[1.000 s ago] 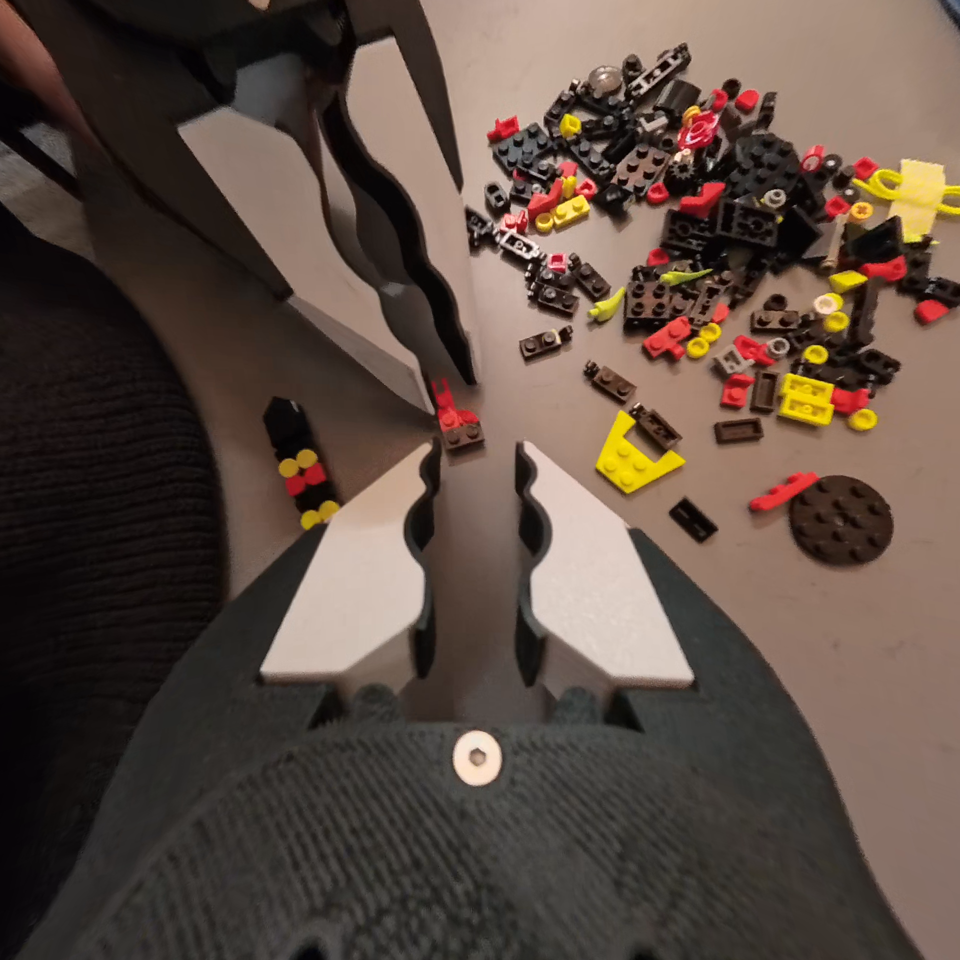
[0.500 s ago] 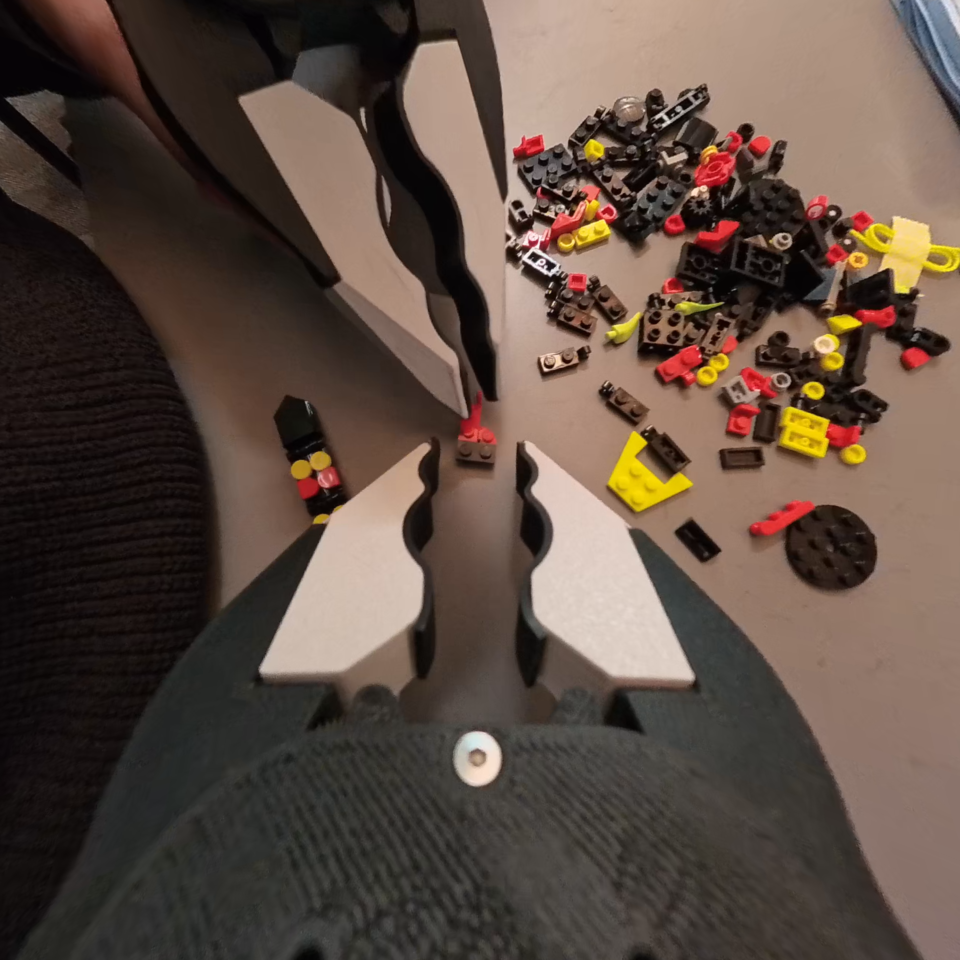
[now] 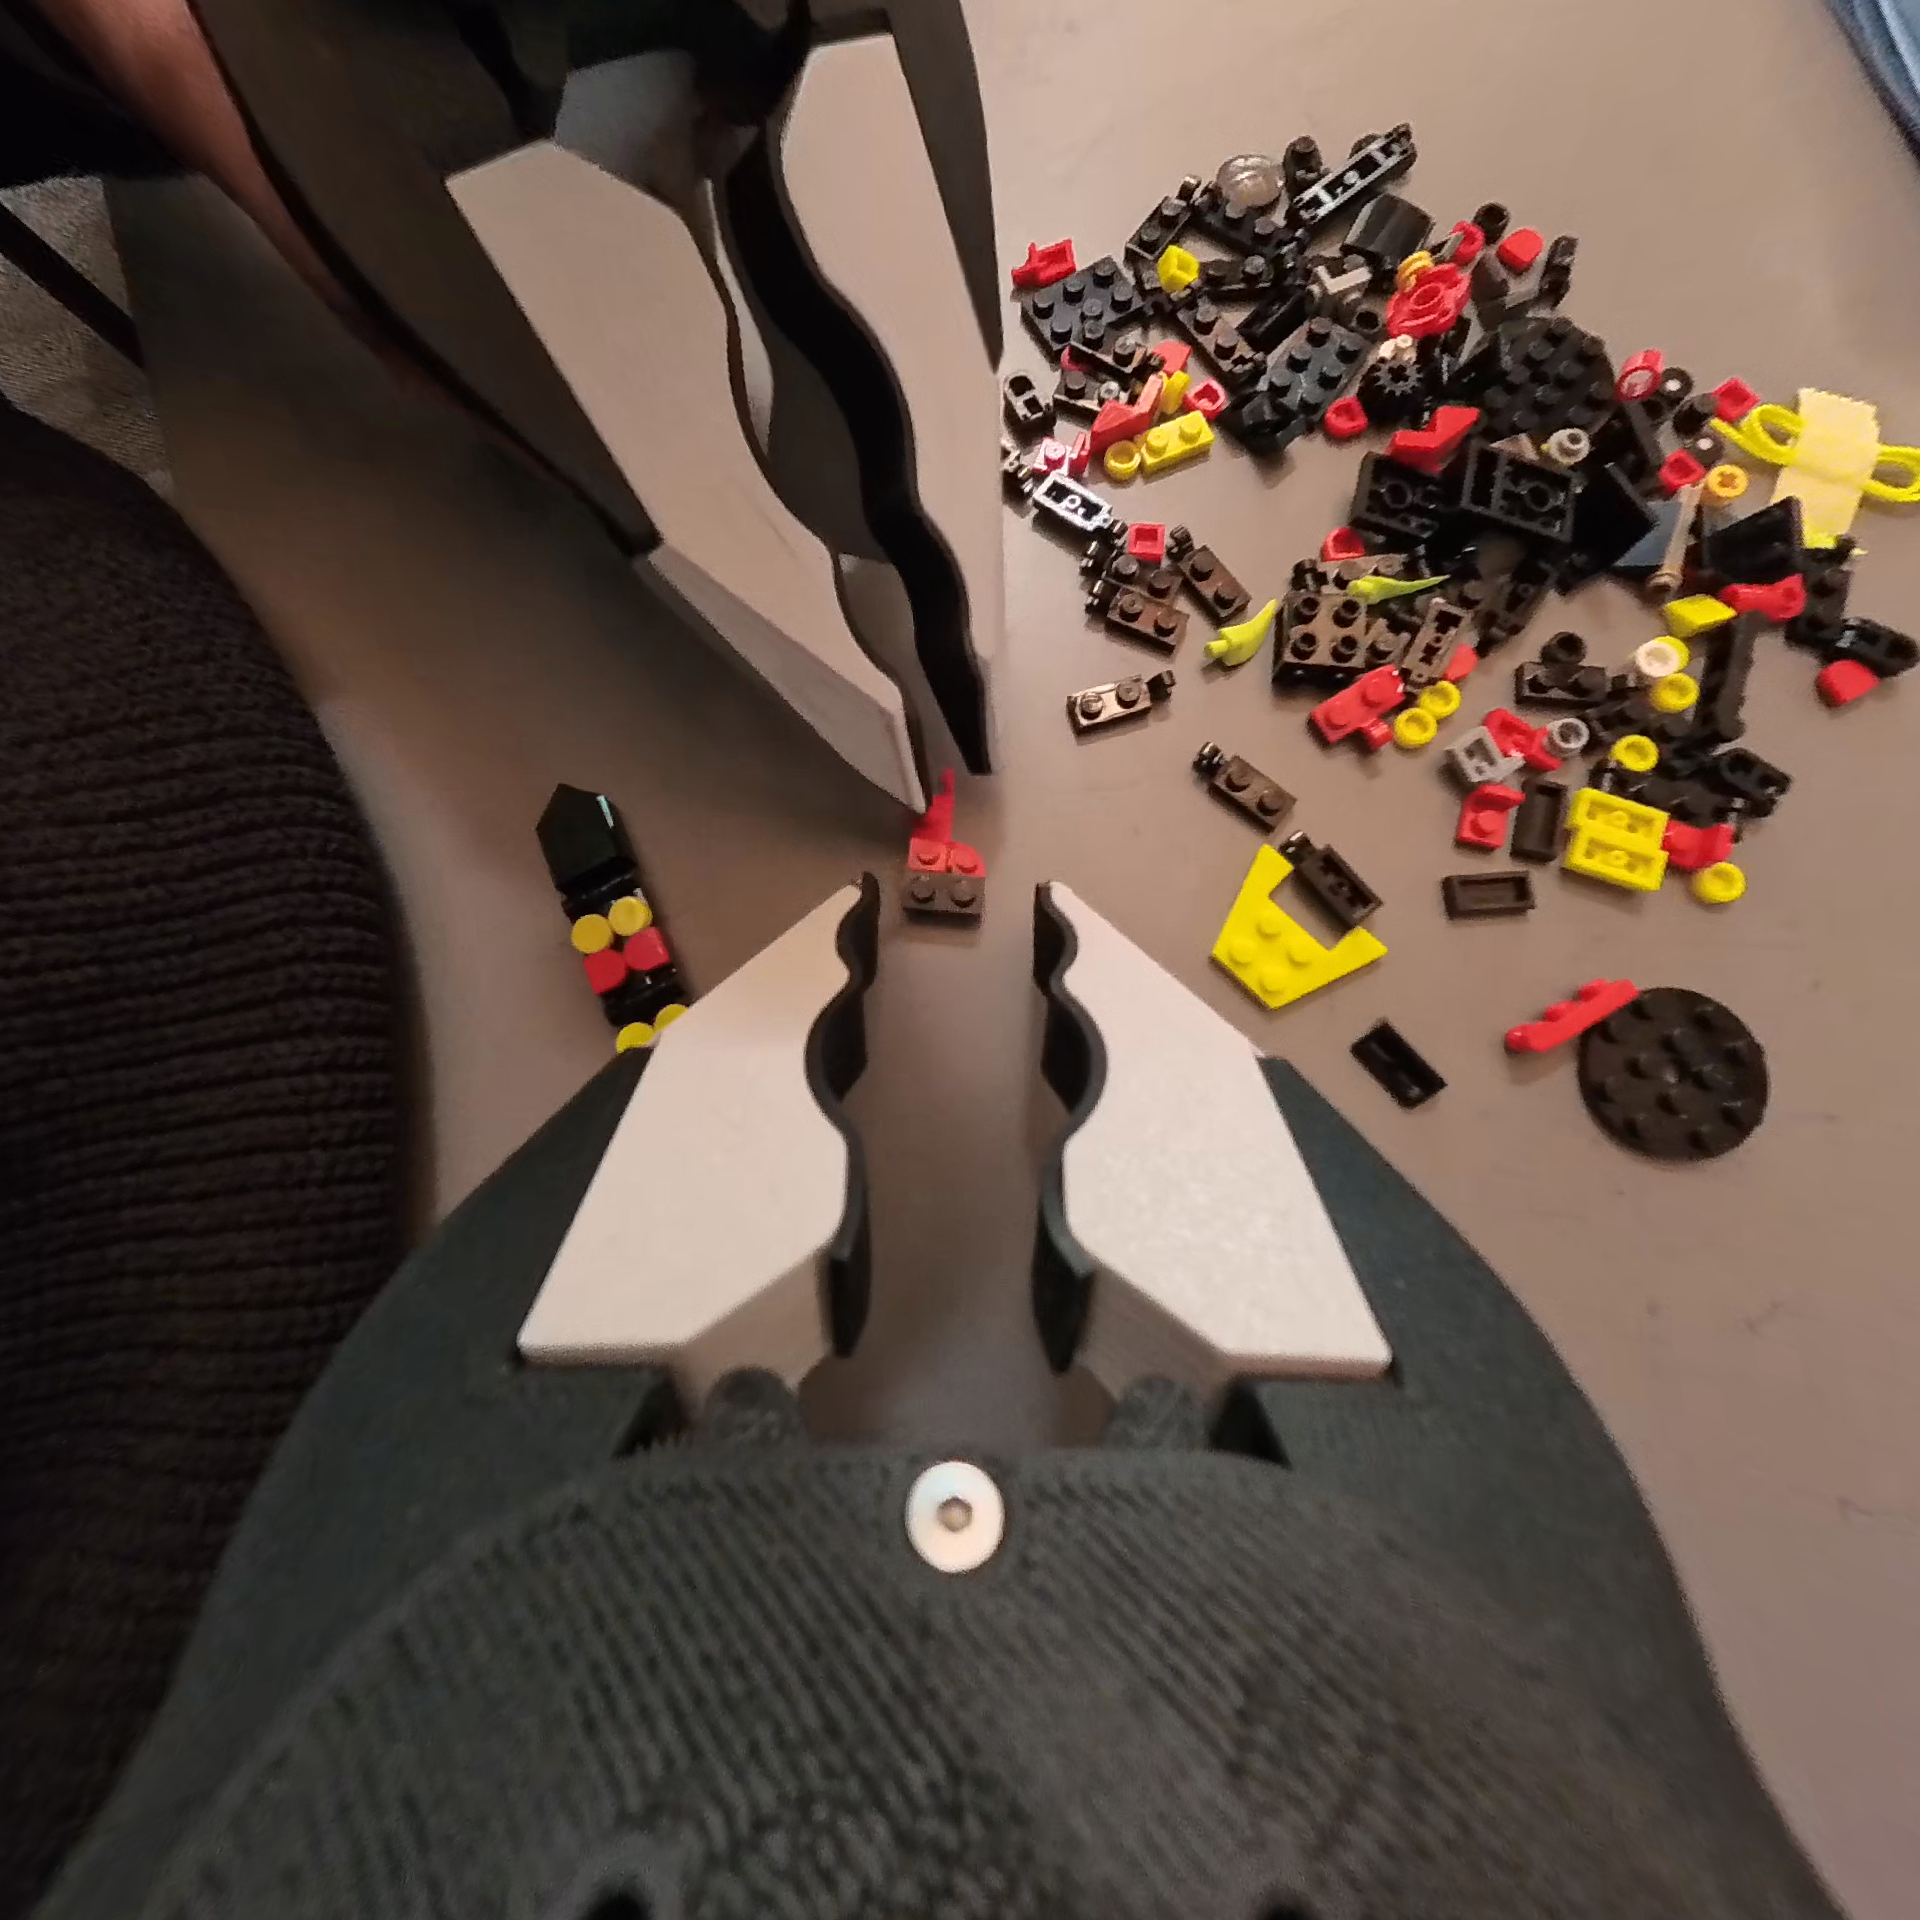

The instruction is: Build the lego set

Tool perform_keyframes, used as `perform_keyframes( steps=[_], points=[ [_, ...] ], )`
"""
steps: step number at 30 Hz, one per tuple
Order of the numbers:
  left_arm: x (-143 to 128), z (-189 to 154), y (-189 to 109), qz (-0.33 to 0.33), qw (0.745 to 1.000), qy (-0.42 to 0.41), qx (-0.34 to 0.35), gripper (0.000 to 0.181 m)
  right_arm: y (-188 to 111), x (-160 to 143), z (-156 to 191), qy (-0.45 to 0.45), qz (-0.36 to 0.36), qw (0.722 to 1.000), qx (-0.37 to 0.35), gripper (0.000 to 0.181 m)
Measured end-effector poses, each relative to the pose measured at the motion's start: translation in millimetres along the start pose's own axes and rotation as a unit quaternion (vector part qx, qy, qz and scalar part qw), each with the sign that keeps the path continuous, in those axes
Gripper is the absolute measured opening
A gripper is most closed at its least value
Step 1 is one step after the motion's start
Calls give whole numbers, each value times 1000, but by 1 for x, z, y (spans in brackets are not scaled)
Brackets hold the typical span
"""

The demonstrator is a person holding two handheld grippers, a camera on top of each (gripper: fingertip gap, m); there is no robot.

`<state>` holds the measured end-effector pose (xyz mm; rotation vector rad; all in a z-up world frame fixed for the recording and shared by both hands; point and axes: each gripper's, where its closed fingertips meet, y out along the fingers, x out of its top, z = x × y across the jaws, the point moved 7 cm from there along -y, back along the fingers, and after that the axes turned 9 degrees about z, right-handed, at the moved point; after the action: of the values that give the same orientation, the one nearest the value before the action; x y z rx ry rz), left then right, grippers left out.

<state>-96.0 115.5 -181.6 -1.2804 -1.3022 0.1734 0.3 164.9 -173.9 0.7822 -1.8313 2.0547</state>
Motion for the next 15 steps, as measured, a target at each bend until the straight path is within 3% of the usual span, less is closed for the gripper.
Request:
perform_keyframes(
  steps=[1, 15],
  points=[
    [0, 0, 0, 2, 1000, 3, 1, 8, 0, 0, 0, -1, 1, 1000, 0, 29],
    [1, -5, 0, -2, 1000, -2, -25, 7, 2, -1, 0, 4, 7, 1000, 5, 28]
  ],
)
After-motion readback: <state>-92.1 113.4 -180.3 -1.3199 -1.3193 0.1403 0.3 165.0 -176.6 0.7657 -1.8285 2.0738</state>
